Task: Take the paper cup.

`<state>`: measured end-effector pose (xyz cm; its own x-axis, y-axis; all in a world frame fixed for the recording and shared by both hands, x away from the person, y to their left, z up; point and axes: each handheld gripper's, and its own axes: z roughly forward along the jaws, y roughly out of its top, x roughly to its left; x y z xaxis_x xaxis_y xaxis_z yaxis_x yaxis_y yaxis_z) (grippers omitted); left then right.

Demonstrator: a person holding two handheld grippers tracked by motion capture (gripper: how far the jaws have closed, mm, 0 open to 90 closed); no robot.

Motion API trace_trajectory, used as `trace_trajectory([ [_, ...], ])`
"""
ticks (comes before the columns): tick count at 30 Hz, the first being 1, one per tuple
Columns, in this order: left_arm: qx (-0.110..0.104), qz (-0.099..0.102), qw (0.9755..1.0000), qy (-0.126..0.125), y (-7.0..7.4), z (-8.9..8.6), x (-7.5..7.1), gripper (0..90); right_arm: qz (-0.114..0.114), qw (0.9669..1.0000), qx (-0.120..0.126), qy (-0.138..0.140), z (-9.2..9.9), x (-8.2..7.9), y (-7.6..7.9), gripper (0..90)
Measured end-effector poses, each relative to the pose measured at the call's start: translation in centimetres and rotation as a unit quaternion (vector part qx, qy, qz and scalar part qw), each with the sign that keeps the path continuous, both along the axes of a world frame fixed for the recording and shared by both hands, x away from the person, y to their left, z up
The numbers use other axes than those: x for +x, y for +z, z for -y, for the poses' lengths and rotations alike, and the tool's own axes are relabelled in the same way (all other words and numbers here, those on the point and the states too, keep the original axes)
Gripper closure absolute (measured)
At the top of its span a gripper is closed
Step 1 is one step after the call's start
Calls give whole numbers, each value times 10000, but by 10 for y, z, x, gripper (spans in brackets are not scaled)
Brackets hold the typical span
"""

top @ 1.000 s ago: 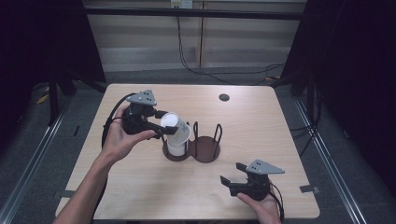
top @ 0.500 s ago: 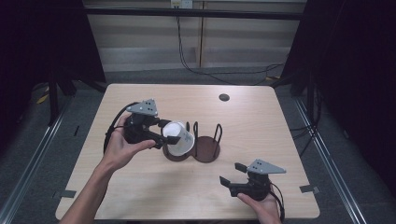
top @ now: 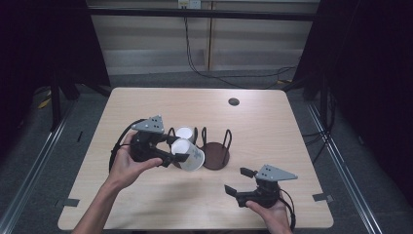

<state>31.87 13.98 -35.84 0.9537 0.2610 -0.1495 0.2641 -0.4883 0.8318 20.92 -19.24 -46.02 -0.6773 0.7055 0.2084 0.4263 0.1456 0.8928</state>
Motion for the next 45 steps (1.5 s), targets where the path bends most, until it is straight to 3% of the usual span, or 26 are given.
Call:
trace_trajectory([
  [6, -14, -91, 9999, -107, -7, 4, -3, 369, 49, 9998, 27, 190, -11, 7, 12, 137],
  [11, -201, -276, 9993, -133, -17, 7, -3, 368, 197, 9991, 67, 382, -22, 16, 25, 134],
  [13, -97, -263, 9995, -140, -17, 9, -2, 368, 233, 9986, 121, 463, -27, 20, 27, 133],
  [20, -282, -382, 9985, -258, -15, 10, -8, 369, 311, 9956, 255, 851, -44, 33, 27, 134],
  [23, -333, -340, 9984, -305, -9, 10, -12, 369, 361, 9941, 286, 979, -50, 34, 28, 138],
  [27, -316, -315, 9983, -379, -7, 13, -16, 369, 508, 9928, 376, 1016, -55, 35, 27, 144],
  [39, -278, -484, 9966, -613, -15, 21, -16, 369, 585, 9887, 320, 1339, -64, 34, 21, 189],
  [45, -296, -560, 9962, -604, -17, 21, -15, 369, 649, 9876, 261, 1409, -65, 33, 21, 212],
])
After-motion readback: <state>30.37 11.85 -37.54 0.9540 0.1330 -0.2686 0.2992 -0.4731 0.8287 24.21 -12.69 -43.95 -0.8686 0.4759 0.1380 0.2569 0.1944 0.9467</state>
